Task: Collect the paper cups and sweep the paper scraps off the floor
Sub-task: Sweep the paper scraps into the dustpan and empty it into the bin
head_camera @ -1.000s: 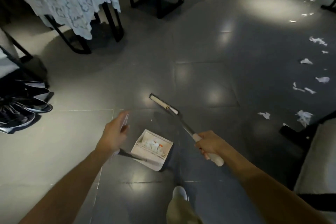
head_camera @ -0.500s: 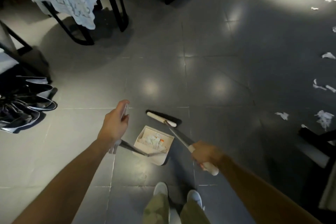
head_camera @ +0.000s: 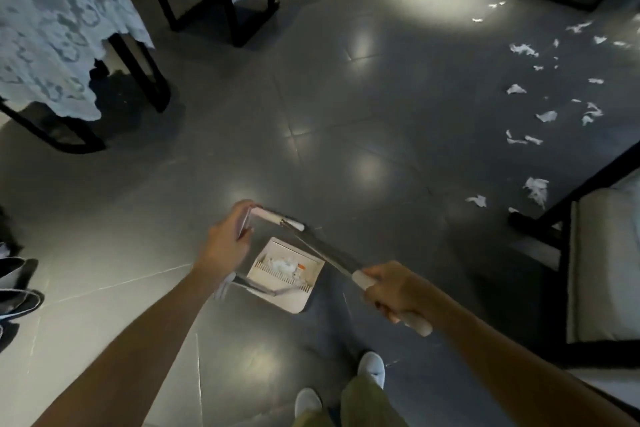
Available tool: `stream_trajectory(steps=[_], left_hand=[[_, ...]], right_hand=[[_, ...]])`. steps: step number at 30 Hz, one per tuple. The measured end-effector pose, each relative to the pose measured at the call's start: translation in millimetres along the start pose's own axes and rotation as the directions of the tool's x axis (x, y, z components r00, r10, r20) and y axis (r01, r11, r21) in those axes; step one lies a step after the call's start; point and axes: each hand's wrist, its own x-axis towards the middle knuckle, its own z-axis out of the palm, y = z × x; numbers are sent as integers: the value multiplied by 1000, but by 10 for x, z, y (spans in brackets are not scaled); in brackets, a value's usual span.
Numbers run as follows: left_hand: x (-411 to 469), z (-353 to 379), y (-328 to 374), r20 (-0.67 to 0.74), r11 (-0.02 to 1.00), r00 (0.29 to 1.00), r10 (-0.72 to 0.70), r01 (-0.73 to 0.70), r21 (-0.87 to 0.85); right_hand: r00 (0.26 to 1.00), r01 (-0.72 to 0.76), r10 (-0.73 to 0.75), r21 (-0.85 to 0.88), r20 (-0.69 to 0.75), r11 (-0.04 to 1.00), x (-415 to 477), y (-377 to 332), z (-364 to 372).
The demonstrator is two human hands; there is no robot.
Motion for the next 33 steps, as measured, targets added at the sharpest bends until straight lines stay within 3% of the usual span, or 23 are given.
stream_trajectory(steps=[5, 10, 15, 22, 26, 33], left_hand=[[584, 289, 635, 28, 988, 988, 154, -155, 20], [1299, 870, 1343, 102, 956, 954, 283, -289, 50], [1996, 1519, 2139, 193, 895, 901, 389, -420, 153], [2720, 2233, 3126, 267, 826, 826, 496, -544, 149], [3121, 2564, 3621, 334, 778, 760, 558, -619, 107], [4094, 3267, 4329, 471, 661, 577, 667, -750, -17]], right_hand=[[975, 6, 69, 333, -212, 943, 274, 408, -433], [938, 9, 137, 418, -318, 908, 497, 1016, -1190], [897, -83, 297, 537, -327, 839, 707, 1582, -2139], [822, -105, 461, 706, -335, 701, 941, 2138, -3233], [771, -114, 517, 720, -371, 685, 1042, 2340, -3689], [694, -82, 640, 846, -331, 526, 1444, 2445, -4460]])
